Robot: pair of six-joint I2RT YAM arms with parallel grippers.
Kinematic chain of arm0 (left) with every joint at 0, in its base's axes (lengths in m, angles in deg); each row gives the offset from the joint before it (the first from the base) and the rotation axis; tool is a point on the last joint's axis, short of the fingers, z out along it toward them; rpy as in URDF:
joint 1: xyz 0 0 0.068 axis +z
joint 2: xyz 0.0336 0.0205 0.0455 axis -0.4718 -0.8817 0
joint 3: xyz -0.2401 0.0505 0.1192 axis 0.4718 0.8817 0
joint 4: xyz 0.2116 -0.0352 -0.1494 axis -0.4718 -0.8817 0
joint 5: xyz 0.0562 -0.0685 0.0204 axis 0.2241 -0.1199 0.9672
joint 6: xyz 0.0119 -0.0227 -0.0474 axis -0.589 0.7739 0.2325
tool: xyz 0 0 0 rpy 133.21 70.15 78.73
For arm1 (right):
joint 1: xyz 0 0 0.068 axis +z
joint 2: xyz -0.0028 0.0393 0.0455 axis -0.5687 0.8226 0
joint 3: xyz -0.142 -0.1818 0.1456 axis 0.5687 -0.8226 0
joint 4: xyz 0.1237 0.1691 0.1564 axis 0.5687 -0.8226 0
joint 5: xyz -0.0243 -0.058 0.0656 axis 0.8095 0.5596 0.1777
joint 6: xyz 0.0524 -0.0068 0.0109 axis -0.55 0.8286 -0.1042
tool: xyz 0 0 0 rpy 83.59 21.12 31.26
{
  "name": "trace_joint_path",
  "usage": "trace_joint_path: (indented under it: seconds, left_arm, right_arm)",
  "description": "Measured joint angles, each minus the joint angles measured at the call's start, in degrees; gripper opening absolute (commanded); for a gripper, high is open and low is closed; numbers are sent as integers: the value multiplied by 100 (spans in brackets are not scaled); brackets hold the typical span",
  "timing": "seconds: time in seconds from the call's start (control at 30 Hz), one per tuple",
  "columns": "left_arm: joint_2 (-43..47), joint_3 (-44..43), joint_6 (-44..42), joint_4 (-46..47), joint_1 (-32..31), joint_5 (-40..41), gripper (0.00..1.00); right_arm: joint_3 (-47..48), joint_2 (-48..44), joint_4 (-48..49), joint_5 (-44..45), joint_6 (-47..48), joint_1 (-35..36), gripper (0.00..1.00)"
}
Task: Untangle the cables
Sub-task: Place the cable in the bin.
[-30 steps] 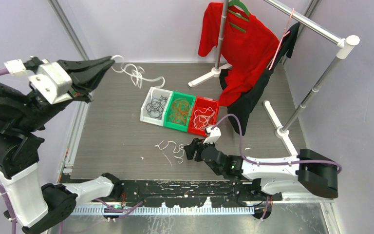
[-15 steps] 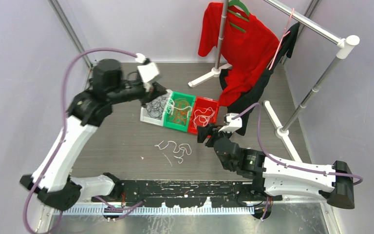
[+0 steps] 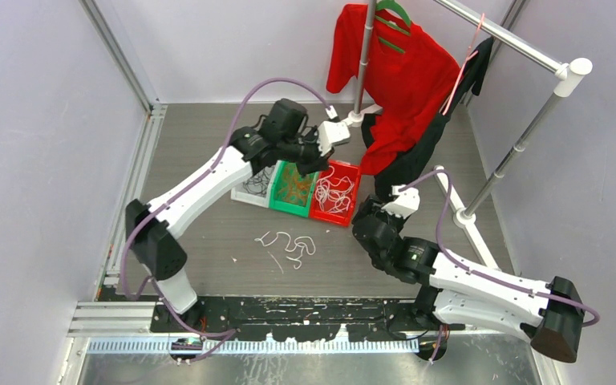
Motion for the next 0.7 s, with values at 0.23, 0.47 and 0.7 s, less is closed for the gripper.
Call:
trace_joint_path:
  seconds: [0.23,0.47,0.7]
  left_arm:
    - [-1154,-876,-164,142,-46,304,0]
    - [-1834,-984,-417,234,-92,608,0]
    - [-2406,-984,-774,238,-249,1379,0]
  right_arm:
    - [-317,-516,-402,-35,-304,-85,67]
    - [-337,-1034,-892,-393,-723,-105,69]
    - [-179,-1178,-1952,-905,-968,-107,70]
